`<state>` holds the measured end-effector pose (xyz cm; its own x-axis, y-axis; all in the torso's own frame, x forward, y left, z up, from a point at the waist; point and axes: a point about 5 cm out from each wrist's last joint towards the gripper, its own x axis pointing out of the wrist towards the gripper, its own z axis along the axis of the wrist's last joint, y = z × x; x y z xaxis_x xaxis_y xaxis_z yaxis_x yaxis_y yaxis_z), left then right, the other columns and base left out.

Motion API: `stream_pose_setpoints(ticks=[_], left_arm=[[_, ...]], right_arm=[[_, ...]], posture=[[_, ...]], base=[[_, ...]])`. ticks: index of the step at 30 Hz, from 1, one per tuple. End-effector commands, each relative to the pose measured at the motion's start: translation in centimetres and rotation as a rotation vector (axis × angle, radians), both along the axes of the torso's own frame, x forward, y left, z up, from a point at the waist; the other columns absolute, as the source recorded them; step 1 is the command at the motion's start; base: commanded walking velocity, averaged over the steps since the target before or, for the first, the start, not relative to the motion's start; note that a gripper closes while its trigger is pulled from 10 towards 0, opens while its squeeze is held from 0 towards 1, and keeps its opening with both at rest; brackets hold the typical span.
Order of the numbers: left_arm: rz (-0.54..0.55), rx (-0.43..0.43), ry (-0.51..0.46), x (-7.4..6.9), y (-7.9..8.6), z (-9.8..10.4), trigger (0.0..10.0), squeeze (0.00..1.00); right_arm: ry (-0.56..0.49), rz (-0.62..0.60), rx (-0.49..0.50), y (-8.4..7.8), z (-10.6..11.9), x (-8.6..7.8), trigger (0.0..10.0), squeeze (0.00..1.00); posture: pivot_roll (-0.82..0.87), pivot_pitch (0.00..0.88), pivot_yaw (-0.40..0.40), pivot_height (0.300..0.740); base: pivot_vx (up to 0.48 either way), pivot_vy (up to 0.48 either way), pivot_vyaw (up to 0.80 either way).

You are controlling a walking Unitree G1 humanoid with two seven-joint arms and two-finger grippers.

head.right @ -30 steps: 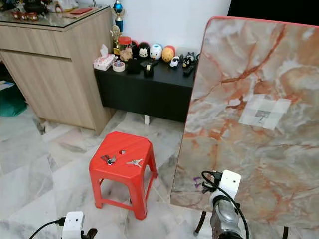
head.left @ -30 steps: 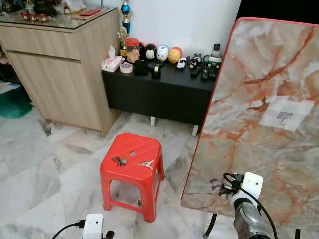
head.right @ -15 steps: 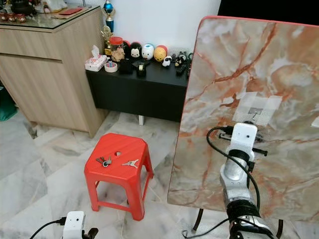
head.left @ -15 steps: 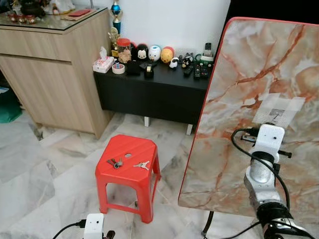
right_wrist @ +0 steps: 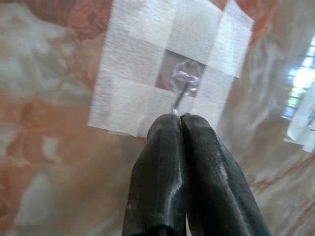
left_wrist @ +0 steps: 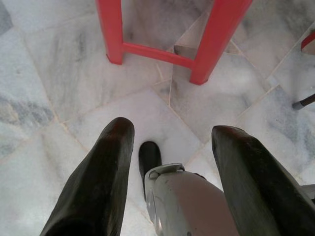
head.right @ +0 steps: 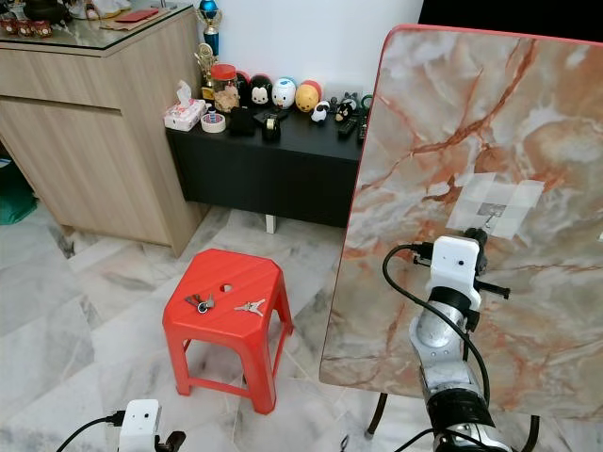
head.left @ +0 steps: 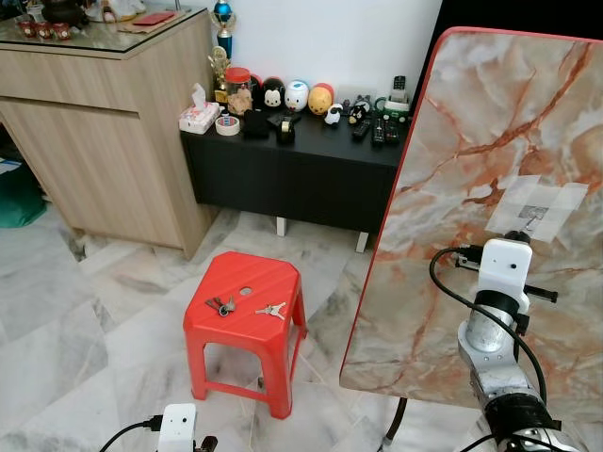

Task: Hang keys on a hook

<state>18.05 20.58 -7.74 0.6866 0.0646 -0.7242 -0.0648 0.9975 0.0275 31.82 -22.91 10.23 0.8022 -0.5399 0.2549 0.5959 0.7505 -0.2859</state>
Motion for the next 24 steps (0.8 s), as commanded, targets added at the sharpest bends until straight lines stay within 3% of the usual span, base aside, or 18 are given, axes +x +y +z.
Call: stream_pose_setpoints(ticks=[1, 6, 24], left_arm=[[0.005, -0.007, 0.004, -0.3, -0.1, -0.1, 10.0, 0.00], [0.002, -0.007, 0.002, -0.2, -0.3, -0.1, 10.0, 0.00], [-0.007, -0.007, -0.001, 0.0, -0.3, -0.1, 10.0, 0.00]], right_arm=[[-0.029, -0.014, -0.018, -0.3, 0.6, -0.2, 10.0, 0.00], [-0.011, -0.024, -0.033, -0.6, 0.2, -0.7, 10.0, 0.00], [-0.012, -0.086, -0.118, -1.5, 1.8, -0.1, 10.0, 0.00]], posture=[[0.05, 0.000, -0.081, 0.740], [0.05, 0.000, -0.081, 0.740], [0.04, 0.000, -0.075, 0.740]], base=[[0.000, 0.000, 0.00], [0.000, 0.000, 0.00], [0.000, 0.000, 0.00]])
